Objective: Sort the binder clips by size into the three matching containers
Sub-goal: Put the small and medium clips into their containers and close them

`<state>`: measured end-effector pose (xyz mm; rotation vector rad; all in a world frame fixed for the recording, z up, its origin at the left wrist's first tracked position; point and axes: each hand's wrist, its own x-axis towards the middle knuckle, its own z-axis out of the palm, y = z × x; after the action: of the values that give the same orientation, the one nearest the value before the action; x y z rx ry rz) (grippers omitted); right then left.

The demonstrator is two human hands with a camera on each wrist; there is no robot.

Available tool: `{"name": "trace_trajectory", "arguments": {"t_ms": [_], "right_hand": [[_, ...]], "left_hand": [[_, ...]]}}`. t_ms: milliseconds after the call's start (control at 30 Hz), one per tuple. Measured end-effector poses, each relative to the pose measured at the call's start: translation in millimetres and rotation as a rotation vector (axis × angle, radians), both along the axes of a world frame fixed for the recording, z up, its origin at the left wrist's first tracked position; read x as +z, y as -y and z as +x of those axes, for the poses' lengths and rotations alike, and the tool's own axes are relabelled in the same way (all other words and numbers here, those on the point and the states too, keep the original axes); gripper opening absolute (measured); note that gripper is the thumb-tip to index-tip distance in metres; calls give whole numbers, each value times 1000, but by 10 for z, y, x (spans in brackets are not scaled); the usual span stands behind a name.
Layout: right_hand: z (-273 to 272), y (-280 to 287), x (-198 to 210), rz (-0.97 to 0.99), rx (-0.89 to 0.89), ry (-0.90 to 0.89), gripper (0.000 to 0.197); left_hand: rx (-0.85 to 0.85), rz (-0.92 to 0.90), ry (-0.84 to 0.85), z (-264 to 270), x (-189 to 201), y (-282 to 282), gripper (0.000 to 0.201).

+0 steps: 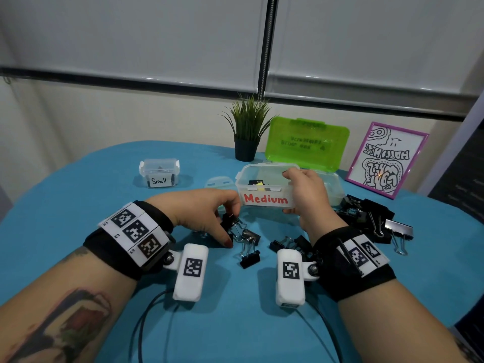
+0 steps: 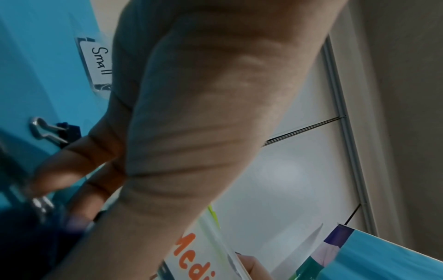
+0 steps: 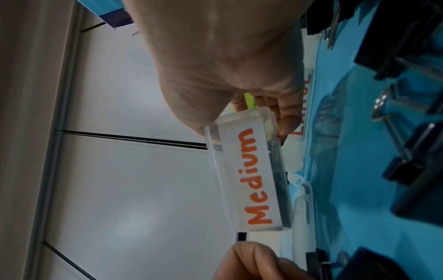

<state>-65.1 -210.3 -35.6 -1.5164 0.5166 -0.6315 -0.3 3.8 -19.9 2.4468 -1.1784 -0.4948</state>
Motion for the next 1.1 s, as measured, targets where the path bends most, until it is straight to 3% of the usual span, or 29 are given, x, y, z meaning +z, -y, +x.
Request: {"name": "trace_trajectory", "arguments": {"t_ms": [367,567,700,800,900,967,1100], "right_hand": [[-6,-17,2,-4,12,4,12],[-16,-22,4,-2,21,6,12],[-28,-30,17,-6,26,3,17],[-52,-36,31,-16,57,-6,17],[-63,-75,33,-52,122,6,15],[-67,-124,35,-82,195,26,13],[-67,-187,29,-47,290,27,22]], "left_hand": [[-61,-57,16,33,-17,34,51],[-93,-80,26,15,-2,30,40],[-93,-291,-47,35,90,-49,41],[-55,-643,-206,22,226,-121,41],[25,-967,-182,25,252,-91,43],[57,-1024,-103,28,220,-42,45],[59,-961,-69,22,142,16,50]]}}
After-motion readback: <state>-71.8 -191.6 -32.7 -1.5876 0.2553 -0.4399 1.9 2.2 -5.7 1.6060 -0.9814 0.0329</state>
